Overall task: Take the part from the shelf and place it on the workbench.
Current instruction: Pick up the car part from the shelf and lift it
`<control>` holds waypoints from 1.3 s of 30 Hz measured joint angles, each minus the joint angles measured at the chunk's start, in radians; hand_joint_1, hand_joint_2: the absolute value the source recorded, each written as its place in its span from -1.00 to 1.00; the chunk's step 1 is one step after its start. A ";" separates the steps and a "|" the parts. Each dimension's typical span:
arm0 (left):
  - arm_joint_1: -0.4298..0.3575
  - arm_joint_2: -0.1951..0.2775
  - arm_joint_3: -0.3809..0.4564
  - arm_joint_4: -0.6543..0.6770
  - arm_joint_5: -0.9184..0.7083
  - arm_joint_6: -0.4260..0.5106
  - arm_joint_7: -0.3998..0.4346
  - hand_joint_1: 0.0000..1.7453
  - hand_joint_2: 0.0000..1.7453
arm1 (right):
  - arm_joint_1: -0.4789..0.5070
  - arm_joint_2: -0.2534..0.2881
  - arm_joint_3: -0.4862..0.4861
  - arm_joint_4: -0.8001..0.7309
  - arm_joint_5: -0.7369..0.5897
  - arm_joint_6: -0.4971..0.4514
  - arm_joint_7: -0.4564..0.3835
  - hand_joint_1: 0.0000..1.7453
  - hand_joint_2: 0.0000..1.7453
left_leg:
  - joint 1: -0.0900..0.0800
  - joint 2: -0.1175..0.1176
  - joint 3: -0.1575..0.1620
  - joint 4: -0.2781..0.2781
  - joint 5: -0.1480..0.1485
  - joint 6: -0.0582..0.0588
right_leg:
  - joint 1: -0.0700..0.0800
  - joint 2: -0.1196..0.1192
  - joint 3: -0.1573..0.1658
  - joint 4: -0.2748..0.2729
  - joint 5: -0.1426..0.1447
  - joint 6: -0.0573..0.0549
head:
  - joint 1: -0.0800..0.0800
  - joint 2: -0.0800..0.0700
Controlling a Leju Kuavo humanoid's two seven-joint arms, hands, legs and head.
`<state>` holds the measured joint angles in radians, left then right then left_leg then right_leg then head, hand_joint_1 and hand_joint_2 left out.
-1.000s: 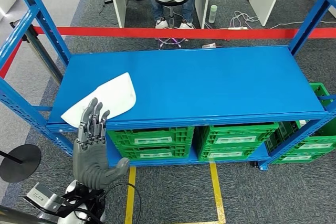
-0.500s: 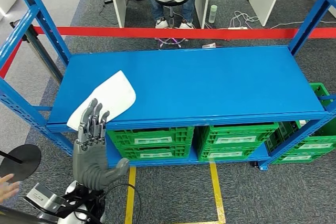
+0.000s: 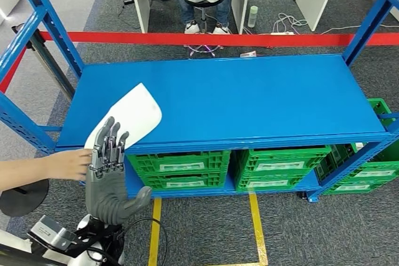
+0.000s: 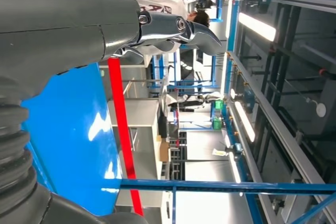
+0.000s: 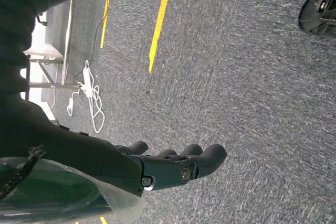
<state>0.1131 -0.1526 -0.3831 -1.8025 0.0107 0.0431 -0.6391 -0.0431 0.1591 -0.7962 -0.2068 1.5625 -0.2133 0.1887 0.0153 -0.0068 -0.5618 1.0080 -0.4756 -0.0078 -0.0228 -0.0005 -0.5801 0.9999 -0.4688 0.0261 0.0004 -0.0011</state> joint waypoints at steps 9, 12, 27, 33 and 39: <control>0.006 0.000 0.001 0.000 0.000 0.000 0.001 -1.00 1.00 | 0.000 0.000 -0.002 0.000 -0.003 -0.002 -0.001 -1.00 1.00 | 0.000 0.000 0.000 0.000 0.000 0.000 | 0.000 0.000 0.000 0.000 0.000 0.000 | 0.000 0.000; 0.008 0.000 0.001 0.000 0.000 0.000 0.001 -1.00 1.00 | 0.000 0.000 -0.003 0.000 -0.003 -0.002 0.000 -1.00 1.00 | 0.000 0.000 0.000 0.000 0.000 0.000 | 0.000 0.000 0.000 0.000 0.000 0.000 | 0.000 0.000; 0.011 0.000 0.004 0.000 -0.001 0.002 0.001 -1.00 1.00 | 0.000 0.000 -0.003 0.000 -0.003 -0.006 0.002 -1.00 1.00 | 0.000 0.000 0.000 0.000 0.000 0.000 | 0.000 0.000 0.000 0.000 0.000 0.000 | 0.000 0.000; 0.011 0.000 0.007 0.000 0.000 0.002 0.001 -1.00 1.00 | 0.000 0.000 -0.003 0.000 -0.003 -0.006 0.002 -1.00 1.00 | 0.000 0.000 0.000 0.000 0.000 0.000 | 0.000 0.000 0.000 0.000 0.000 0.000 | 0.000 0.000; 0.011 0.000 0.008 0.000 0.000 0.002 0.001 -1.00 1.00 | 0.000 0.000 -0.003 0.000 -0.003 -0.006 0.002 -1.00 1.00 | 0.000 0.000 0.000 0.000 0.000 0.000 | 0.000 0.000 0.000 0.000 0.000 0.000 | 0.000 0.000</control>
<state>0.1240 -0.1527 -0.3755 -1.8025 0.0102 0.0449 -0.6378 -0.0430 0.1591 -0.7997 -0.2068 1.5594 -0.2197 0.1907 0.0153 -0.0068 -0.5618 1.0080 -0.4756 -0.0078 -0.0228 -0.0005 -0.5801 0.9999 -0.4688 0.0261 0.0004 -0.0009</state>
